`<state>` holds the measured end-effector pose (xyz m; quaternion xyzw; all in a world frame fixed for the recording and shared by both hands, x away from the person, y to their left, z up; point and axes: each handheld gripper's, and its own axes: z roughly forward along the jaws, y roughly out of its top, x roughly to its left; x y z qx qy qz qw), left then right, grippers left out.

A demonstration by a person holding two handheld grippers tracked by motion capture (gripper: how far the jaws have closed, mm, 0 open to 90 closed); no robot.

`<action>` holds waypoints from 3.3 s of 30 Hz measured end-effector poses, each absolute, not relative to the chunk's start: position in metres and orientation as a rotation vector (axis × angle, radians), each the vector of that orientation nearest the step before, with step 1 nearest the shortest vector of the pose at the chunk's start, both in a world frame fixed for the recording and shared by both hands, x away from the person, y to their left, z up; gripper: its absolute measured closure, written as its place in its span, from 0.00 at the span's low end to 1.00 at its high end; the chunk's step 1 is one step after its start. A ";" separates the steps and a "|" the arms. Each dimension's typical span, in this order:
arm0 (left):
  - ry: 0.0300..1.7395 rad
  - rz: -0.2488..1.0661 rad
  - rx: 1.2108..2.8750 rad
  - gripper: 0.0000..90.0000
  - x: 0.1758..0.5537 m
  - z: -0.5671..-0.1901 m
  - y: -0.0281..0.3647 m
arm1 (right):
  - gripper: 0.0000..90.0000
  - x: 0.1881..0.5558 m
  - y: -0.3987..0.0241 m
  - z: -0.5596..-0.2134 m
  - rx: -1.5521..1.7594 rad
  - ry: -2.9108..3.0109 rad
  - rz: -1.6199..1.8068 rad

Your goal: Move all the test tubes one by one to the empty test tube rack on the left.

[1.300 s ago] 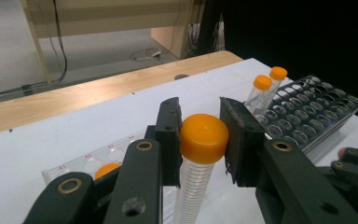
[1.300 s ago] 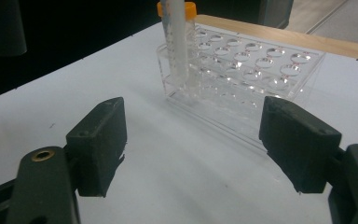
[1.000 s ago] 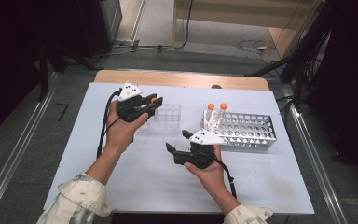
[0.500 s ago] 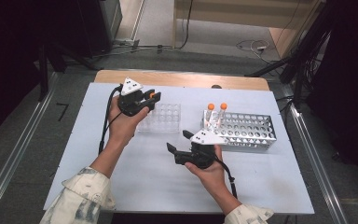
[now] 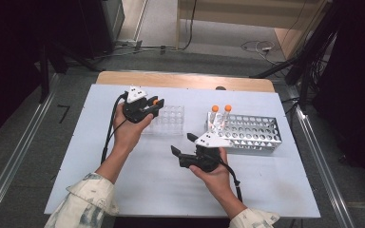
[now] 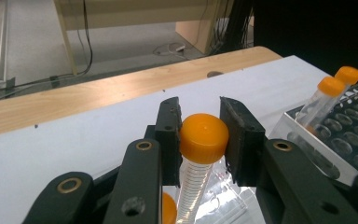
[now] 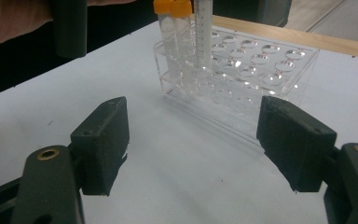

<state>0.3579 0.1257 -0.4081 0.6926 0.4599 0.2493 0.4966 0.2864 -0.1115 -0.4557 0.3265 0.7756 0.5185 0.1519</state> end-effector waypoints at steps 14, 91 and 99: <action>1.117 0.620 1.690 0.78 0.354 -0.424 0.123 | 0.27 0.287 -0.111 -0.459 0.939 2.235 1.477; 1.054 0.550 1.644 0.14 0.300 -0.419 0.115 | 0.16 0.306 -0.153 -0.443 1.055 2.068 1.458; 1.052 0.536 1.658 0.13 0.299 -0.420 0.113 | 0.14 0.317 -0.172 -0.440 1.101 1.989 1.397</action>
